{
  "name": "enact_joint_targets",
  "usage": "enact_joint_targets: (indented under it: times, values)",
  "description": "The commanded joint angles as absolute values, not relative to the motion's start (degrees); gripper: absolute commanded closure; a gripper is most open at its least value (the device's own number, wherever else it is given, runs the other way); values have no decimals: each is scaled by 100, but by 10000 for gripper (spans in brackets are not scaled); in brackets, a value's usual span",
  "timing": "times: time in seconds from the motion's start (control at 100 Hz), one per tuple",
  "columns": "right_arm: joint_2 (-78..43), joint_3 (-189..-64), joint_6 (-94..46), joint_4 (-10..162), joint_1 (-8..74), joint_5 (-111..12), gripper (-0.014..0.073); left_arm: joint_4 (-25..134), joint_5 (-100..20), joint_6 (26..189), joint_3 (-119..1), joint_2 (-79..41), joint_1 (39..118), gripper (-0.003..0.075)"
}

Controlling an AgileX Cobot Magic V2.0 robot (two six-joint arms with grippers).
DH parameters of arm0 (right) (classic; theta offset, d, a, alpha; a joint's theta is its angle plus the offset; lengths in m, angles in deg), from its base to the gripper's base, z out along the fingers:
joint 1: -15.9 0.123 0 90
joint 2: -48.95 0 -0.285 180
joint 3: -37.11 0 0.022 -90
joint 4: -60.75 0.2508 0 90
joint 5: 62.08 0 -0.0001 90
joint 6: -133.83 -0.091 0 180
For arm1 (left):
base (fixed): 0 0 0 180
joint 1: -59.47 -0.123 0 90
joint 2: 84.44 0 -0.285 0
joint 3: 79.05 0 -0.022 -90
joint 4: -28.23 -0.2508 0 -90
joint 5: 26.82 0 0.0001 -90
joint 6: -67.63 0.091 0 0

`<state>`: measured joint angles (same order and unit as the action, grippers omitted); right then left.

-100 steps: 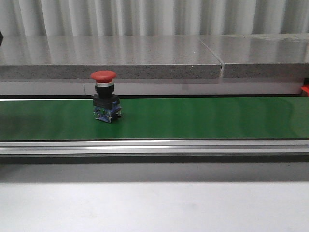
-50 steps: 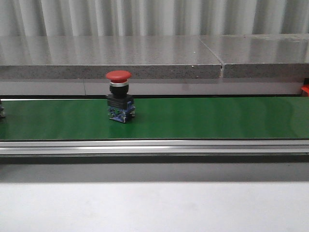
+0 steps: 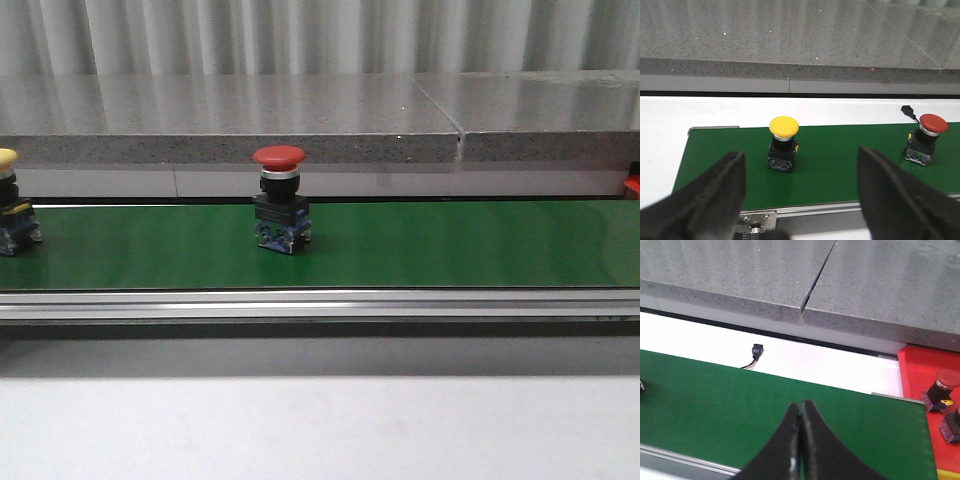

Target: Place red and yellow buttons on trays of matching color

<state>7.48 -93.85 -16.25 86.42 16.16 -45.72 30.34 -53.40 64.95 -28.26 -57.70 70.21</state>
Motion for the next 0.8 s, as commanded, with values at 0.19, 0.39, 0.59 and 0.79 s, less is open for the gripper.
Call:
enact_joint_targets:
  times: [0.19,0.39,0.59,0.79]
  values:
    - [774,-9542,-1595,8647,1624,-4949,661,3053,-4934,6522,-2690,-6136,7068,741]
    - [774,-9542,-1595,8652,1624,-4916,661,3053,-4933,6522,-2686,-6136,7068,741]
    - [774,-9542,-1600,8829,1624,-4825,522,3053,-4933,6522,-2686,-6136,7068,741]
    - [774,-9542,-1600,9280,1624,-4618,50,3053,-4933,6522,-2686,-6136,7068,741]
